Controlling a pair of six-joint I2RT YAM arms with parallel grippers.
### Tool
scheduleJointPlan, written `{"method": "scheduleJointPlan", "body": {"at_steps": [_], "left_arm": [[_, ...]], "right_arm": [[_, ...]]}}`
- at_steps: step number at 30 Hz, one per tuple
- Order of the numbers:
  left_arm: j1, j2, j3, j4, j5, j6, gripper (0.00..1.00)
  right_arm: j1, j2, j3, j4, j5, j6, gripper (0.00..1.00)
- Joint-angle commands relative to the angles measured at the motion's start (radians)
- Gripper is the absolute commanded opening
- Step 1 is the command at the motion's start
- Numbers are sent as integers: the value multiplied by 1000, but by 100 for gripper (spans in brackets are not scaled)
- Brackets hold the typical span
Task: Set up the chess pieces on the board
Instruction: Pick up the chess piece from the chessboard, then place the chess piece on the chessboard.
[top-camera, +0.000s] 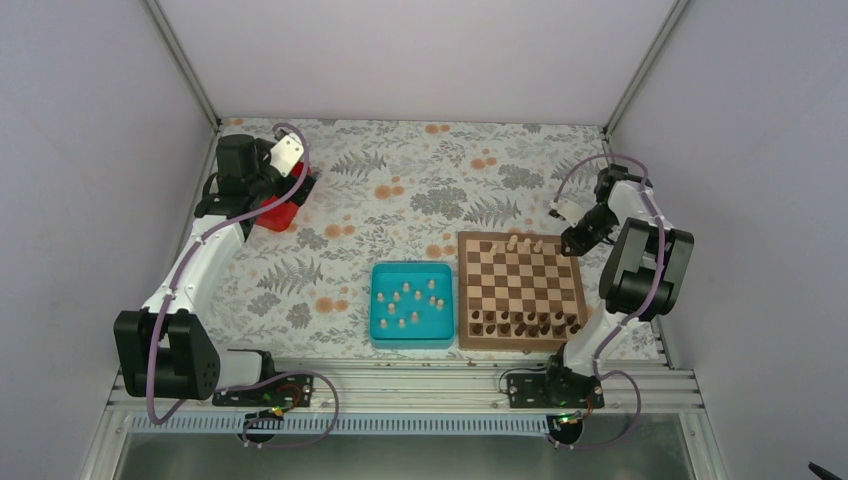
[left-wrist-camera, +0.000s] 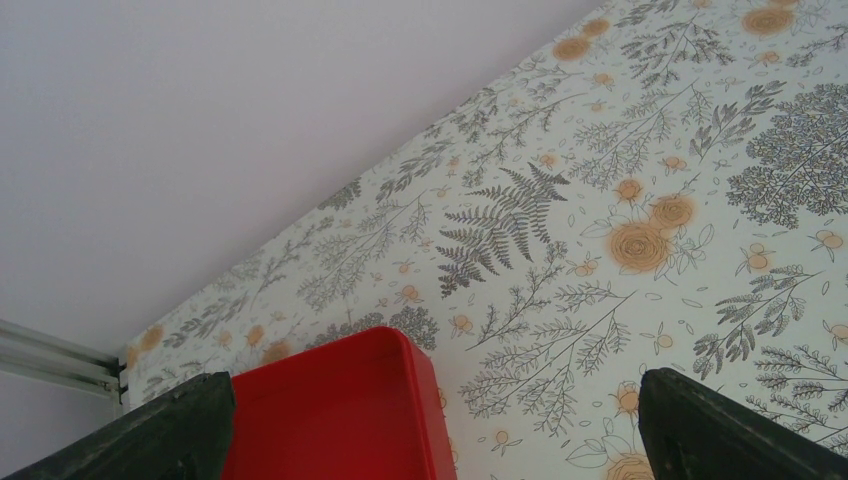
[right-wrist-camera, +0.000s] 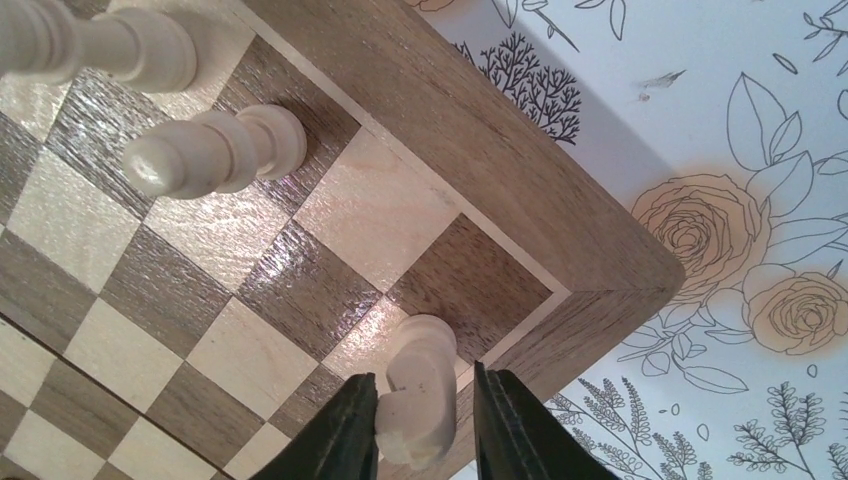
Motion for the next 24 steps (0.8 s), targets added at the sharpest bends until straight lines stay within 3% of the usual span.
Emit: {"method": "scheduleJointPlan", "body": {"at_steps": [1, 10, 24], "left_arm": [[4, -1, -8, 24, 5, 4, 100], [4, -3, -10, 25, 1, 5, 100], [3, -3, -8, 24, 1, 5, 100]], "right_arm": [[11, 7, 2, -4, 4, 0, 25], [49, -30, 47, -52, 28, 6, 18], [147, 20, 141, -81, 47, 38, 16]]}}
